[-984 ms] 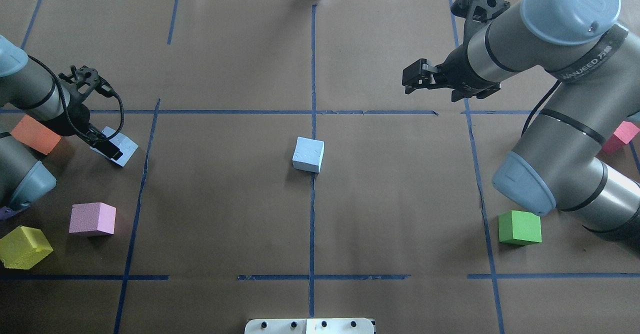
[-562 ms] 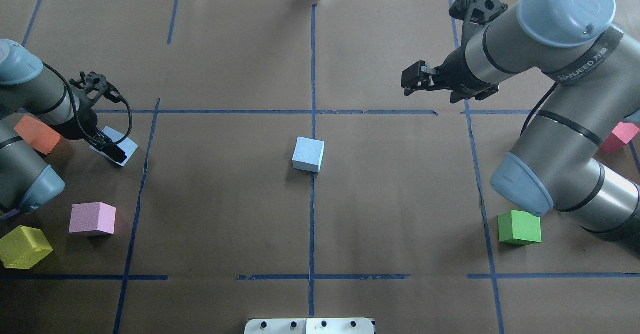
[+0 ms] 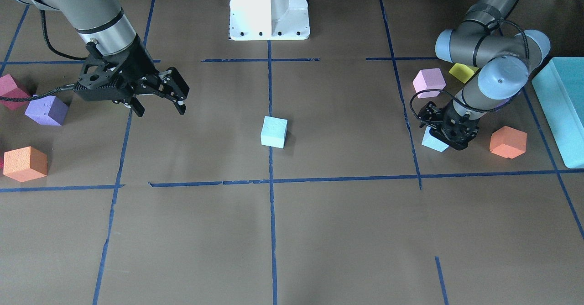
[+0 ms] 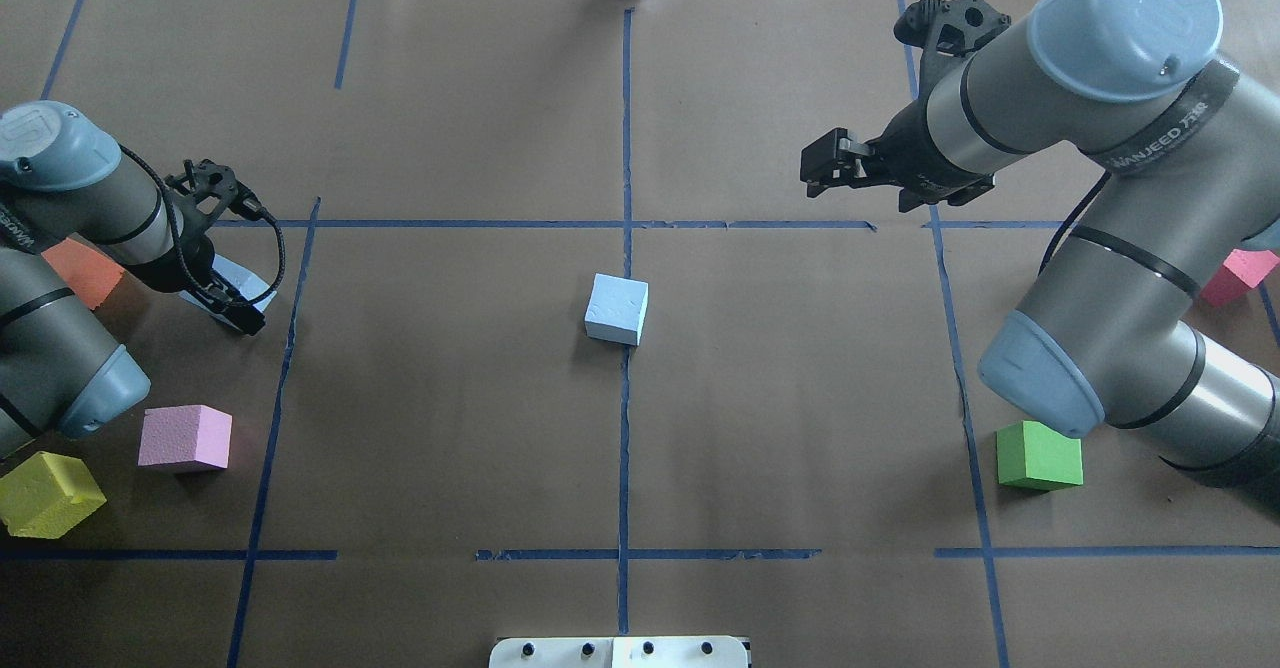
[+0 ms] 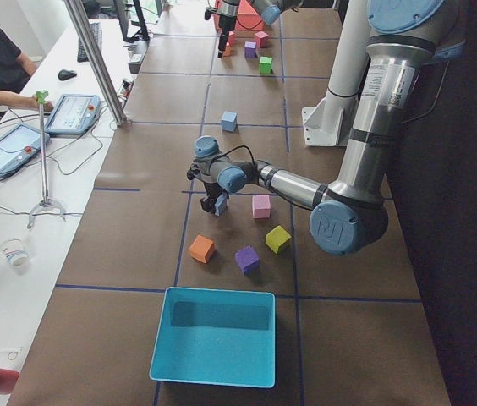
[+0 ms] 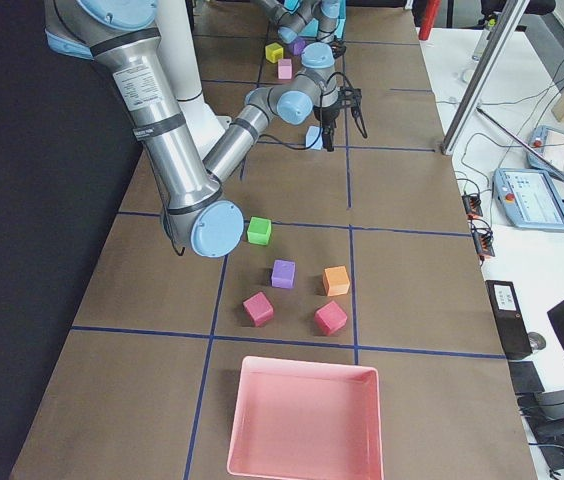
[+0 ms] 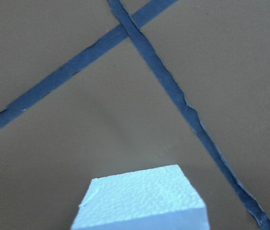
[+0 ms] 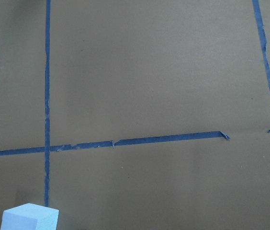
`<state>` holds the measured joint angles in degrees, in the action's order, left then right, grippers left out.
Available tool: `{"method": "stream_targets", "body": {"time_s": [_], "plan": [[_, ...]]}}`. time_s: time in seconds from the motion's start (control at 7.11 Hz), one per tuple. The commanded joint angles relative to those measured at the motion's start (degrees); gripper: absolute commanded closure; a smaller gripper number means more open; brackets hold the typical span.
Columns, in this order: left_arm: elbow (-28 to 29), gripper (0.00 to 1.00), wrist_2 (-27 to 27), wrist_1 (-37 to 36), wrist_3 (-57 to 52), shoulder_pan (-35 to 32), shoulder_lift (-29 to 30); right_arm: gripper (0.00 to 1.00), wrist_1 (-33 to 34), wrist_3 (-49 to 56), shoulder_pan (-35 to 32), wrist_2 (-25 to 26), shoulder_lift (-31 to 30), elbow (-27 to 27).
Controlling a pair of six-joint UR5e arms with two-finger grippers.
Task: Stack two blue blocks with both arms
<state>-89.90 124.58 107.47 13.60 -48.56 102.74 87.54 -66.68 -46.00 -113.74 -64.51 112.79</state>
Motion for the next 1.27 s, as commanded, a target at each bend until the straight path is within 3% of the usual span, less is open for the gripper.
{"method": "stream_targets", "body": {"time_s": [0.0,0.14,0.28,0.56,1.12], "plan": [[-0.8,0.67,-0.5,-0.1,2.8,0.3,0.2,0.00,0.0,-0.1,0.5,0.1,0.0,-0.1],[-3.2,0.79,-0.6,-0.2,10.9,0.3,2.4,0.00,0.0,0.0,0.6,0.1,0.0,-0.2],[-5.6,0.80,-0.6,-0.3,17.1,0.3,7.5,0.00,-0.1,0.0,0.5,0.1,0.2,-0.1],[-4.9,0.80,-1.4,-0.8,27.2,2.9,17.2,0.00,-0.1,0.3,-1.9,-0.3,-0.9,0.3],[-3.5,0.86,-16.3,-0.8,34.7,13.4,26.1,0.00,0.0,4.5,-4.9,-0.5,-3.3,0.3]]}}
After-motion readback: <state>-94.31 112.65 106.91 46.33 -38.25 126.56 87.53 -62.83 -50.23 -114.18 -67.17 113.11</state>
